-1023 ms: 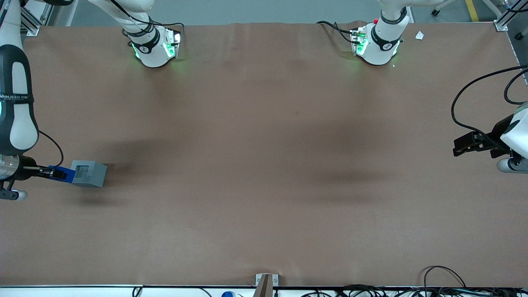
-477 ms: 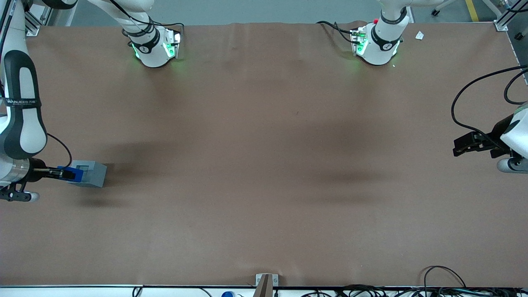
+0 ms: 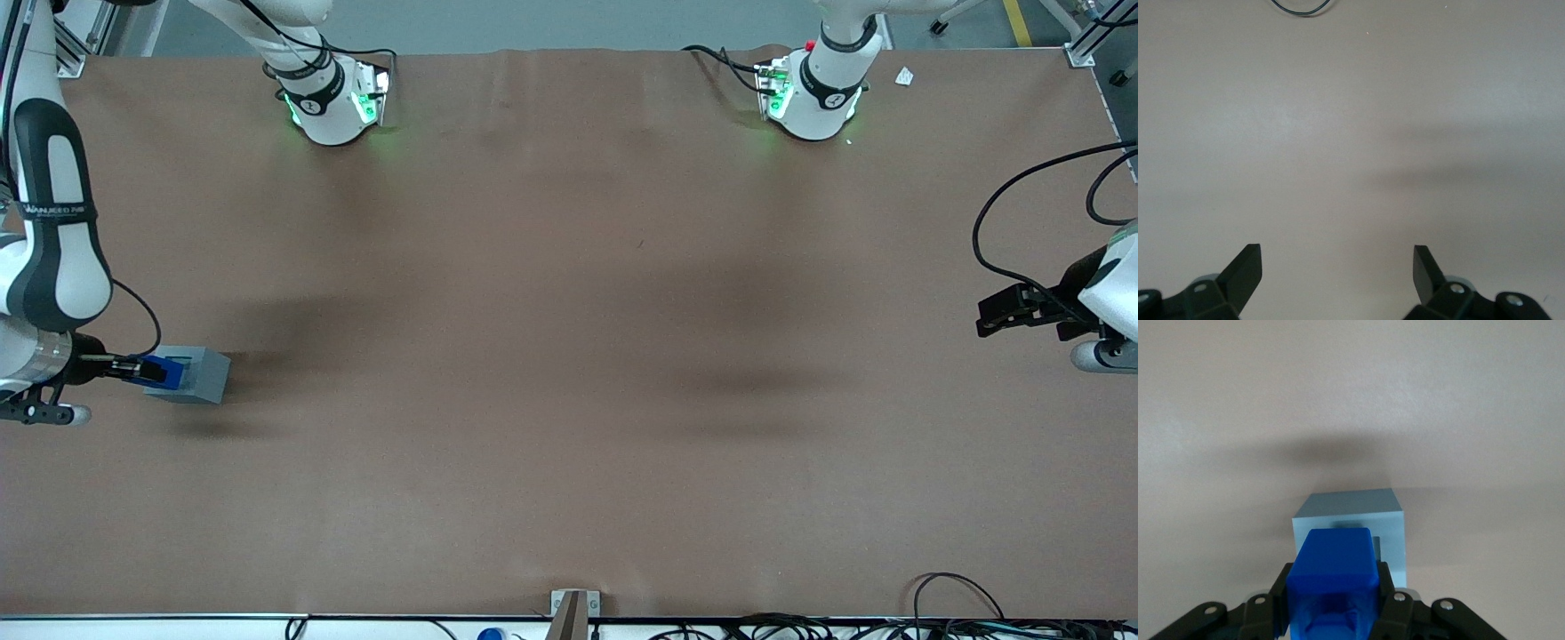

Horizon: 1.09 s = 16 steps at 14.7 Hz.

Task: Insert blue part into gray base with right arm
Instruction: 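Lower the blue cube into the gray base's opening with the right gripper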

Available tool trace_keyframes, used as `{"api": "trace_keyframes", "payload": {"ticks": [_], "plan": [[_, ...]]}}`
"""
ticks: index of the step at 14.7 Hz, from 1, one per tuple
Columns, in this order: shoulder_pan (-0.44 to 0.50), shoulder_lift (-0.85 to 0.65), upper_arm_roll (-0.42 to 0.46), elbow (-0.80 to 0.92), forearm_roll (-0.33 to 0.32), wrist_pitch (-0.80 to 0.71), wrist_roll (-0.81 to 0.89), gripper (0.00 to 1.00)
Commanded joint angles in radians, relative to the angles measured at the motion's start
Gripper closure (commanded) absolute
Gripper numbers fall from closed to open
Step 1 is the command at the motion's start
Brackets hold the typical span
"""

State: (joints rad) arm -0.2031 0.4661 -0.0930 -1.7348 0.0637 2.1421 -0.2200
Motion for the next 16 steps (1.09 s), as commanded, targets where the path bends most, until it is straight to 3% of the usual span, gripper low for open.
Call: {"api": "trace_keyframes", "payload": {"ticks": [1,8,16], "plan": [[0.013,-0.075,-0.001,-0.121,-0.002,0.082,-0.012,0.99],[0.017,-0.104,-0.002,-0.195,-0.061,0.18,-0.013,0.99],[0.005,-0.107,-0.002,-0.2,-0.062,0.168,-0.013,0.99]]}}
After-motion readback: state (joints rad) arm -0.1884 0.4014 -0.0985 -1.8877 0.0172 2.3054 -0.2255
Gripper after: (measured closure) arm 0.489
